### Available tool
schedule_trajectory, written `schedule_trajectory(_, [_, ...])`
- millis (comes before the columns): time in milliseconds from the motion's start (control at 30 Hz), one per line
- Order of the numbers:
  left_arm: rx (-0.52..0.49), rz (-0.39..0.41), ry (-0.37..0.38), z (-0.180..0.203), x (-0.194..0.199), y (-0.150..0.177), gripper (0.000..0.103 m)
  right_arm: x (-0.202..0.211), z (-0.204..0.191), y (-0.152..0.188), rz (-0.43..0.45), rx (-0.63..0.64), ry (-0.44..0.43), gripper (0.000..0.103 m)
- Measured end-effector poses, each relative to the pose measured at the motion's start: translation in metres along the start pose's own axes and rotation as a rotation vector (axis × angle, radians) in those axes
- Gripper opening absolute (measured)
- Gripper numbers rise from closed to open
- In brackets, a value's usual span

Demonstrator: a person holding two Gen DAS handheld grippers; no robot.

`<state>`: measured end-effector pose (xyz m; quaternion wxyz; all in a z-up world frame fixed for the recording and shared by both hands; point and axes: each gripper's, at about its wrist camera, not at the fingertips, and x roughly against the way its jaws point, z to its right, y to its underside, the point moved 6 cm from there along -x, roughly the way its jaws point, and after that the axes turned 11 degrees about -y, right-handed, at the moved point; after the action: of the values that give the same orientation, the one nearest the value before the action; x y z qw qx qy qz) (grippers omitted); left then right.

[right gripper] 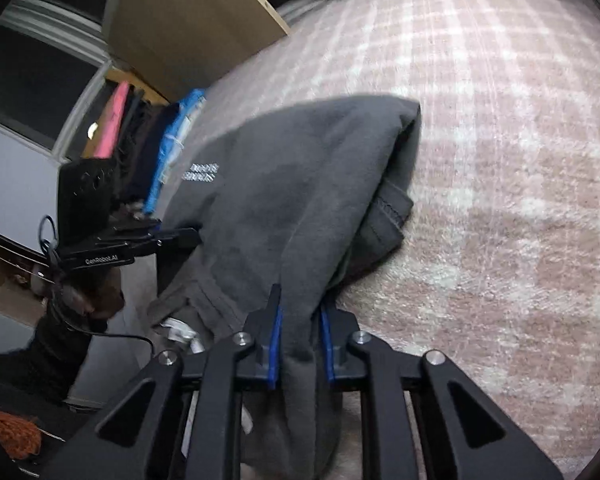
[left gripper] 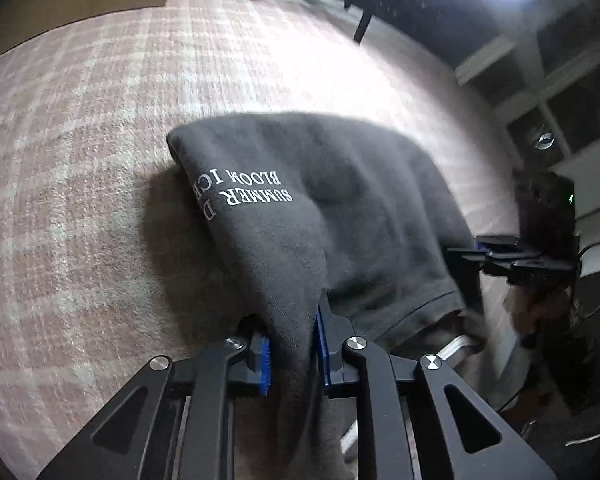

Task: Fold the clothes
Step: 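Lift the folded sweatshirt with both grippers and carry it to the clothes stack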

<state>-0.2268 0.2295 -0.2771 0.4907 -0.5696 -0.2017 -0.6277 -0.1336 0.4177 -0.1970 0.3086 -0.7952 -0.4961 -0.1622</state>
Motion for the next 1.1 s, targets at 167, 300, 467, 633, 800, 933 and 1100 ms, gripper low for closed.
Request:
schedule_trajectory(167, [0.005,0.083,0.014,0.008,0.041,-0.005,0.015,0.029,-0.031,-0.004,0.078,0.051,-0.038,0.015])
schedule_trajectory(300, [0.001,0.175,0.006,0.006,0.091,-0.006,0.015,0.04,-0.072,-0.013,0.116,0.127,-0.061,0.015])
schedule_trajectory(467, [-0.005,0.3,-0.034,-0.022,0.173,0.009,0.016,0.048,-0.152,-0.03,0.171,0.262,-0.1,0.015])
schedule_trajectory(633, [-0.008,0.417,-0.134,-0.084,0.263,0.021,0.016,0.018,-0.24,-0.051,0.185,0.41,-0.136,0.015])
schedule_trajectory(800, [-0.02,0.484,-0.23,-0.176,0.334,0.015,0.016,-0.053,-0.33,-0.079,0.214,0.52,-0.17,0.015])
schedule_trajectory(933, [-0.028,0.514,-0.299,-0.249,0.381,0.006,0.016,-0.12,-0.387,-0.103,0.246,0.529,-0.198,0.015])
schedule_trajectory(1100, [-0.009,0.504,-0.335,-0.331,0.4,-0.017,0.016,-0.214,-0.436,-0.139,0.251,0.548,-0.146,0.015])
